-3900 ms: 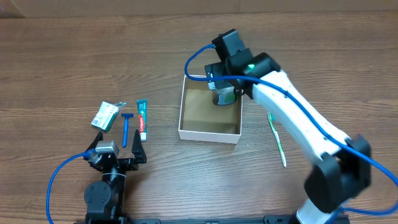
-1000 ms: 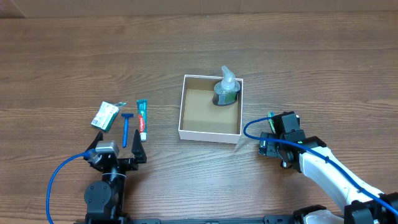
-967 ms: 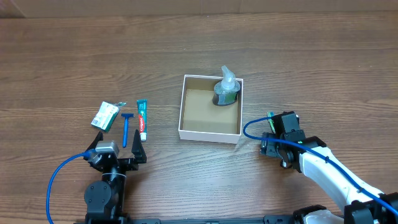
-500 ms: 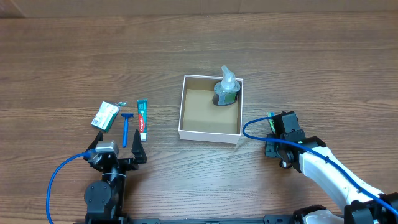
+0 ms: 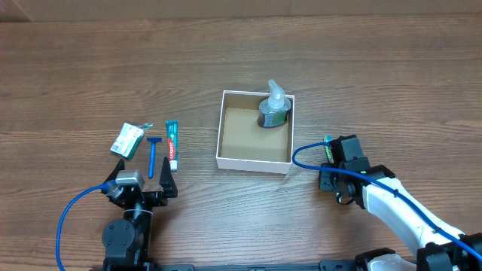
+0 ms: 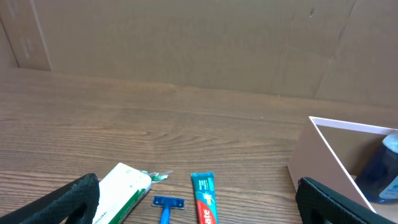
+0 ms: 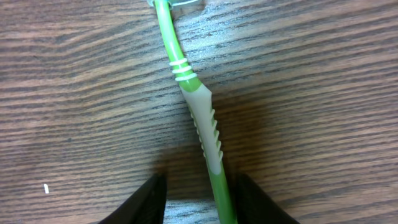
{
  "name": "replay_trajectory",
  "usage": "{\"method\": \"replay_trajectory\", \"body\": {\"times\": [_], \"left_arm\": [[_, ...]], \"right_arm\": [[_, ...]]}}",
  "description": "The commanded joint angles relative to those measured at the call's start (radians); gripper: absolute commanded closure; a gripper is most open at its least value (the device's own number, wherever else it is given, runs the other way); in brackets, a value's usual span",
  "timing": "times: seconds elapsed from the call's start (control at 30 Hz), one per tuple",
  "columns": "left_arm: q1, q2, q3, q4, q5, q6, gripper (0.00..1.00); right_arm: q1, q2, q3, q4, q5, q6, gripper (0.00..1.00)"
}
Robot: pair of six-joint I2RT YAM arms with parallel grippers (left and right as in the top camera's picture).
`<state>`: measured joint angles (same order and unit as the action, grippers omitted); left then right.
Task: Pack container
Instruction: 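Lower the right gripper onto the green toothbrush and grasp it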
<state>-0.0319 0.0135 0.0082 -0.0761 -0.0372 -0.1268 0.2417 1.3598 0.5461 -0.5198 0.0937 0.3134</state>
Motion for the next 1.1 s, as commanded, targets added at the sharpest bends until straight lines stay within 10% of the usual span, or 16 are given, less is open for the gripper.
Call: {"method": "replay_trajectory", "body": {"times": [0.0, 1.07], "left_arm": [[0.007, -0.009, -0.003, 0.002, 0.011, 0.015, 0.00], [0.007, -0.009, -0.003, 0.002, 0.011, 0.015, 0.00]], "right_arm": [[-0.008, -0.008, -0.008, -0.005, 0.047, 0.002, 0.64], [-0.008, 0.090, -0.023, 0.151, 0.078, -0.081, 0.68]]}}
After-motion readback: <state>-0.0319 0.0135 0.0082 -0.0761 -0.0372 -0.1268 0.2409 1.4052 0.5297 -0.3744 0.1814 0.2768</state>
